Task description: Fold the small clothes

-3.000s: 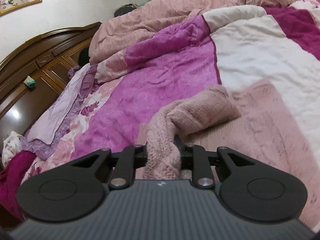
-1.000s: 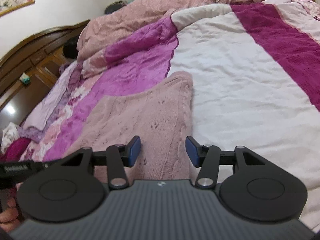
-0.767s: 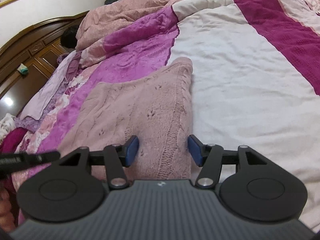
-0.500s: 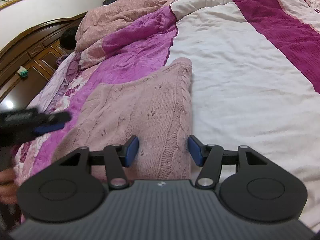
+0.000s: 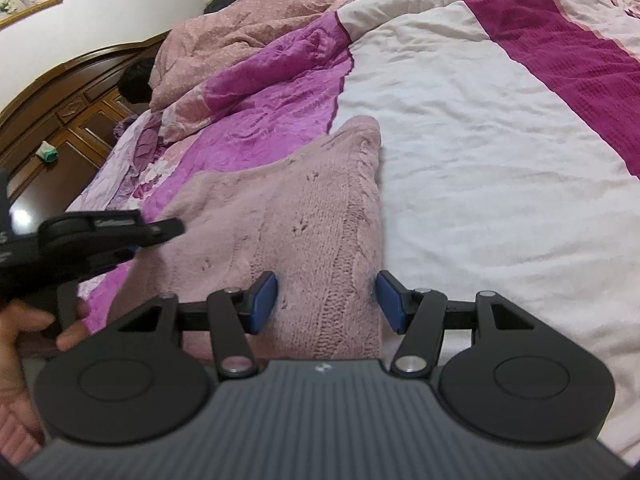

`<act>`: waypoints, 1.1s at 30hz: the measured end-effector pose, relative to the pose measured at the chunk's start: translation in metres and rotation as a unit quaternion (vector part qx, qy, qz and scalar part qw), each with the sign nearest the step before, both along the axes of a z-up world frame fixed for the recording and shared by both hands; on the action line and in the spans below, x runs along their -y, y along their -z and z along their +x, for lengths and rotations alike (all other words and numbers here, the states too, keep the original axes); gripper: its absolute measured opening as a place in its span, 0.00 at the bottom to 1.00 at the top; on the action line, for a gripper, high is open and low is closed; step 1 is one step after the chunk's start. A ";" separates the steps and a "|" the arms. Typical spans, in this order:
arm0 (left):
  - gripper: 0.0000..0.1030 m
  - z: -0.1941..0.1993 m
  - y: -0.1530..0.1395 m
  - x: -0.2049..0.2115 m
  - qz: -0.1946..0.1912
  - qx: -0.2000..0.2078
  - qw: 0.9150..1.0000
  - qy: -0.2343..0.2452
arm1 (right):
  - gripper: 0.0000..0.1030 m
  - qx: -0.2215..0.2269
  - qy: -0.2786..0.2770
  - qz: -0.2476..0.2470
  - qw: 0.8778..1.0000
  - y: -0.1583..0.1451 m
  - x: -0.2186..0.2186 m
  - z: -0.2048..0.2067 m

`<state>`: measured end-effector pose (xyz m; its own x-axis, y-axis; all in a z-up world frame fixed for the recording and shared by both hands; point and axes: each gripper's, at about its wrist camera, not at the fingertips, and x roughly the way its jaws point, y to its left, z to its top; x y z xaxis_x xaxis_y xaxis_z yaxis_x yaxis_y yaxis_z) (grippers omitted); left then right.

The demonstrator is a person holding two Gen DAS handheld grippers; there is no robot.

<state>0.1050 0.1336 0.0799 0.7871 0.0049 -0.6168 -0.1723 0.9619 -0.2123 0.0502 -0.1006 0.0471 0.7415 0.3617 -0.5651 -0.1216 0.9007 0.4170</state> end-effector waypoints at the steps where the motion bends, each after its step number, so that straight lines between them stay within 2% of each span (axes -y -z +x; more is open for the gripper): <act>1: 0.13 -0.004 0.001 -0.004 0.003 0.000 1.000 -0.010 | 0.56 0.002 -0.002 0.000 1.000 0.000 0.000 0.000; 3: 0.13 -0.007 0.010 -0.013 0.005 -0.011 1.000 -0.017 | 0.57 0.003 -0.009 -0.002 1.000 0.002 -0.002 0.000; 5: 0.14 -0.006 0.023 -0.022 -0.010 -0.024 0.999 -0.028 | 0.61 -0.001 -0.013 0.000 1.000 0.004 -0.004 0.001; 7: 0.15 -0.006 0.026 -0.027 -0.021 -0.020 0.999 -0.029 | 0.61 -0.010 -0.016 0.007 1.000 0.006 -0.005 0.002; 9: 0.21 -0.006 0.022 -0.029 -0.029 -0.020 0.999 -0.026 | 0.62 -0.010 -0.017 0.008 1.000 0.005 -0.003 0.003; 10: 0.25 -0.007 0.019 -0.030 -0.034 -0.019 0.999 -0.028 | 0.62 -0.008 -0.018 0.010 1.000 0.004 0.000 0.004; 12: 0.42 -0.013 0.014 -0.031 -0.043 -0.020 0.999 -0.026 | 0.62 -0.002 -0.013 0.021 1.000 0.000 0.006 0.006; 14: 0.51 -0.019 0.010 -0.031 -0.049 -0.024 0.998 -0.020 | 0.68 0.004 -0.004 0.033 0.999 -0.002 0.013 0.008; 19: 0.70 -0.028 0.012 -0.028 -0.071 -0.050 0.996 0.019 | 0.68 -0.017 0.001 0.078 0.997 0.004 0.030 0.027; 21: 0.80 -0.026 0.019 -0.026 -0.065 -0.069 0.995 0.020 | 0.68 -0.035 -0.007 0.098 0.995 0.012 0.034 0.038; 22: 0.82 -0.026 0.023 -0.027 -0.067 -0.076 0.995 0.016 | 0.70 -0.042 -0.011 0.109 0.993 0.015 0.034 0.041; 24: 0.84 -0.025 0.031 -0.034 -0.099 -0.083 0.992 0.008 | 0.77 -0.056 -0.019 0.123 0.991 0.022 0.033 0.048; 27: 0.84 -0.023 0.040 -0.045 -0.152 -0.090 0.984 0.004 | 0.79 -0.055 -0.046 0.115 0.991 0.029 0.024 0.056; 31: 0.83 -0.020 0.044 -0.043 -0.171 -0.082 0.981 0.035 | 0.79 -0.045 -0.088 0.102 0.990 0.032 0.008 0.066; 32: 0.78 -0.018 0.046 -0.042 -0.177 -0.078 0.980 0.041 | 0.78 -0.047 -0.092 0.107 0.989 0.034 0.005 0.070; 33: 0.69 -0.019 0.047 -0.042 -0.187 -0.073 0.979 0.048 | 0.77 -0.049 -0.093 0.114 0.988 0.035 0.003 0.072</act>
<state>0.0858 0.1752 0.0328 0.6763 -0.3119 -0.6673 -0.1396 0.8353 -0.5318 0.1227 -0.1039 0.0126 0.5963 0.6121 -0.5194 -0.2247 0.7484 0.6241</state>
